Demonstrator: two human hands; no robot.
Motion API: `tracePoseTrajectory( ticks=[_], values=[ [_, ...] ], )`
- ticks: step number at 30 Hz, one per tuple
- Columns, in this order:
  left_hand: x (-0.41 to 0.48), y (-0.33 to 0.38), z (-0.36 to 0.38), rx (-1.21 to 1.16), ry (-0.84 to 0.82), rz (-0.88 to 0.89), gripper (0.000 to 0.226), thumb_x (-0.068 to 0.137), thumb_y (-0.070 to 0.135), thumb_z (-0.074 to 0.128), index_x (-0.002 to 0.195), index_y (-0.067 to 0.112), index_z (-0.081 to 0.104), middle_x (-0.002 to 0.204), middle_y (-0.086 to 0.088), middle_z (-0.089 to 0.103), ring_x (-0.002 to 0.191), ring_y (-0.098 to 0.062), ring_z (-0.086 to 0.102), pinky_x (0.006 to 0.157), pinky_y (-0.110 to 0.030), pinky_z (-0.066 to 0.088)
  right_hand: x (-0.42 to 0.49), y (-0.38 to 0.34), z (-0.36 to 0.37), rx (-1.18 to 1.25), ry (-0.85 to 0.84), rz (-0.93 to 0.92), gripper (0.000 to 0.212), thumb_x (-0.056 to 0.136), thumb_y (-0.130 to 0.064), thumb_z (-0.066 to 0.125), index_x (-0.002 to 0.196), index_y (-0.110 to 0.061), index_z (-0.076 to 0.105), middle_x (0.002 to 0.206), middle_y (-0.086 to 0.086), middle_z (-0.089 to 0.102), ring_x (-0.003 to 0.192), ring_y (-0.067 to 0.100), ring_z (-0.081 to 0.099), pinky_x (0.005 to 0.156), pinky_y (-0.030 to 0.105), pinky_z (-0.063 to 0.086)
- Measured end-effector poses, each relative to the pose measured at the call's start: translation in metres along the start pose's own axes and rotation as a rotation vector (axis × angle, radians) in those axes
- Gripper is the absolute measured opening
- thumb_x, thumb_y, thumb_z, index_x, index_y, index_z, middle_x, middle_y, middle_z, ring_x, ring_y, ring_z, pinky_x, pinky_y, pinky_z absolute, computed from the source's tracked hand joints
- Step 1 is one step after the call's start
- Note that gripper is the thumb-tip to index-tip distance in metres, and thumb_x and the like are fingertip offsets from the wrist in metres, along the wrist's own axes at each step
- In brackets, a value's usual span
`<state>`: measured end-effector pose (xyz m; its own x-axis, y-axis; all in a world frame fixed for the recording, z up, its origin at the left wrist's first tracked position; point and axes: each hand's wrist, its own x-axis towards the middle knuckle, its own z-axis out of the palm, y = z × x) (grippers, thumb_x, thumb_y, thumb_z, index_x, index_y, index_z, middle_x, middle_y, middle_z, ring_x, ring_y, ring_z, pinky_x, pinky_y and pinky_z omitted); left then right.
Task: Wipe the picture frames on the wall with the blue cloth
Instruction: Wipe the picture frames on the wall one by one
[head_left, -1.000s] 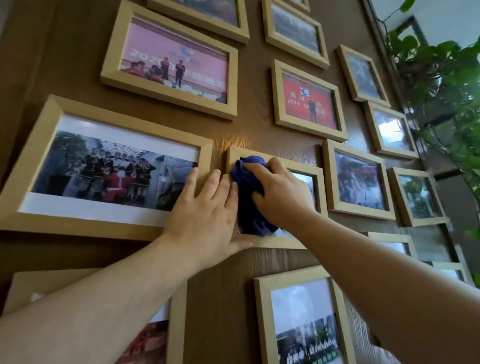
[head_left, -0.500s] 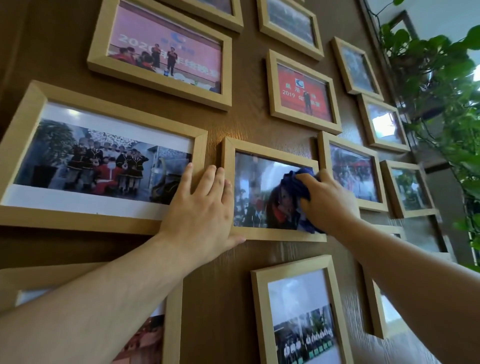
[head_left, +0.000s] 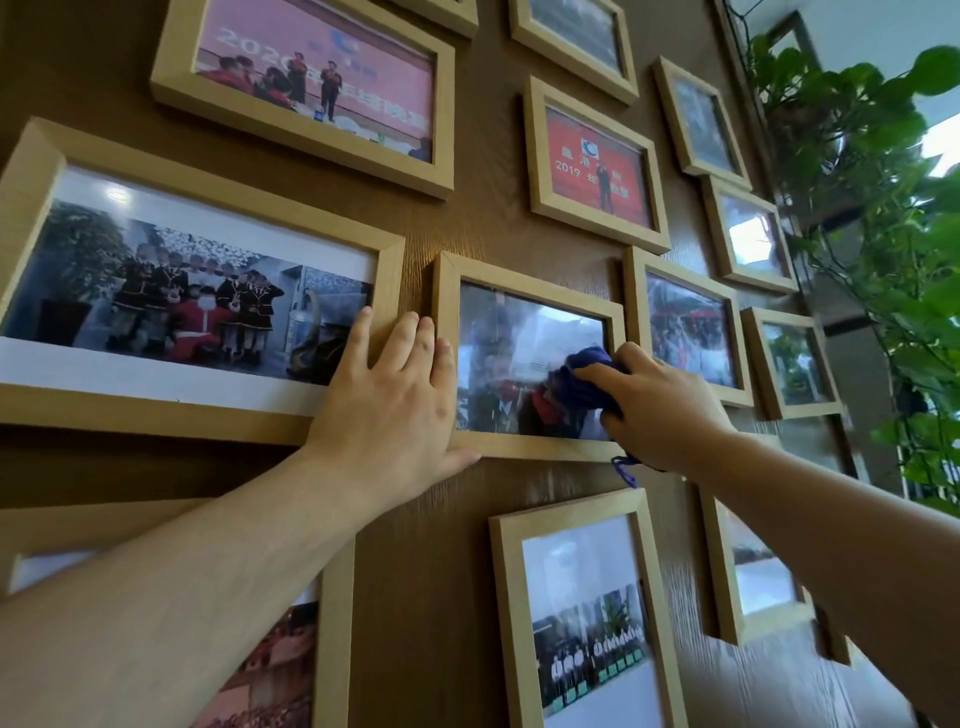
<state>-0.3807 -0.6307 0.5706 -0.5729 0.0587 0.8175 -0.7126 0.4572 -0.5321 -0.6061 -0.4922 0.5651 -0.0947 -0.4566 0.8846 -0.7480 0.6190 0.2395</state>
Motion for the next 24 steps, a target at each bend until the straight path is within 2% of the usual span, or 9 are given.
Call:
tracePoseTrajectory(
  ticks=[4,7,10,13,17,19,22,24],
  values=[
    [0.0,0.002,0.001,0.006,0.002,-0.006,0.103,0.079,0.078,0.031,0.147,0.003,0.016,0.156,-0.022,0.023,0.146,-0.033,0.014,0.114,-0.061,0.012,0.003,-0.03,-0.009,0.132,0.007,-0.115,0.044,0.088,-0.038,0.05,0.13,-0.032,0.038,0.114,-0.001,0.045,0.075,0.013,0.043,0.054,0.02,0.029],
    [0.001,0.003,0.001,0.017,0.014,-0.006,0.101,0.08,0.077,0.031,0.147,0.002,0.018,0.155,-0.023,0.025,0.145,-0.034,0.015,0.114,-0.062,0.012,0.008,-0.063,-0.022,0.253,0.023,-0.236,0.044,0.087,-0.037,0.052,0.129,-0.034,0.039,0.109,-0.005,0.043,0.076,0.011,0.043,0.057,0.02,0.032],
    [0.0,0.002,0.001,0.04,0.024,0.007,0.1,0.08,0.077,0.03,0.145,0.001,0.024,0.153,-0.025,0.029,0.144,-0.035,0.02,0.113,-0.062,0.014,0.011,-0.077,-0.031,0.428,-0.021,-0.244,0.043,0.087,-0.033,0.056,0.129,-0.033,0.045,0.102,-0.01,0.038,0.078,0.007,0.043,0.06,0.016,0.032],
    [0.0,0.001,0.002,0.038,0.022,0.009,0.101,0.08,0.077,0.027,0.144,-0.001,0.027,0.151,-0.026,0.032,0.143,-0.036,0.023,0.113,-0.062,0.016,0.006,-0.065,-0.028,0.398,-0.077,-0.25,0.043,0.087,-0.032,0.054,0.128,-0.037,0.045,0.099,-0.01,0.039,0.078,0.009,0.044,0.061,0.02,0.033],
    [-0.001,0.002,0.002,0.032,0.007,0.004,0.101,0.081,0.077,0.02,0.146,0.0,0.019,0.154,-0.025,0.025,0.144,-0.035,0.018,0.113,-0.062,0.016,-0.008,-0.033,-0.013,0.39,-0.13,-0.158,0.043,0.085,-0.03,0.055,0.126,-0.038,0.046,0.099,-0.01,0.043,0.078,0.009,0.047,0.062,0.019,0.034],
    [-0.003,0.003,0.001,0.04,0.0,-0.01,0.101,0.081,0.077,0.022,0.147,0.001,0.015,0.156,-0.026,0.019,0.145,-0.035,0.014,0.113,-0.062,0.015,-0.015,-0.018,-0.003,0.39,-0.13,-0.068,0.042,0.084,-0.029,0.055,0.124,-0.039,0.048,0.101,-0.008,0.047,0.08,0.01,0.049,0.065,0.024,0.041],
    [-0.007,0.005,0.0,0.023,0.0,-0.035,0.097,0.082,0.074,0.028,0.148,0.005,0.012,0.157,-0.028,0.009,0.145,-0.039,0.008,0.114,-0.062,0.016,-0.033,-0.001,0.012,0.425,-0.073,0.104,0.043,0.082,-0.029,0.057,0.122,-0.04,0.047,0.105,-0.006,0.048,0.083,0.014,0.052,0.07,0.035,0.05],
    [-0.015,0.01,0.0,-0.03,0.033,0.01,0.089,0.085,0.067,0.034,0.149,0.008,0.014,0.157,-0.029,0.008,0.145,-0.04,0.007,0.113,-0.063,0.016,-0.053,0.004,0.022,0.493,0.008,0.214,0.045,0.081,-0.024,0.058,0.124,-0.037,0.048,0.107,-0.004,0.048,0.085,0.018,0.052,0.07,0.035,0.048]
  ],
)
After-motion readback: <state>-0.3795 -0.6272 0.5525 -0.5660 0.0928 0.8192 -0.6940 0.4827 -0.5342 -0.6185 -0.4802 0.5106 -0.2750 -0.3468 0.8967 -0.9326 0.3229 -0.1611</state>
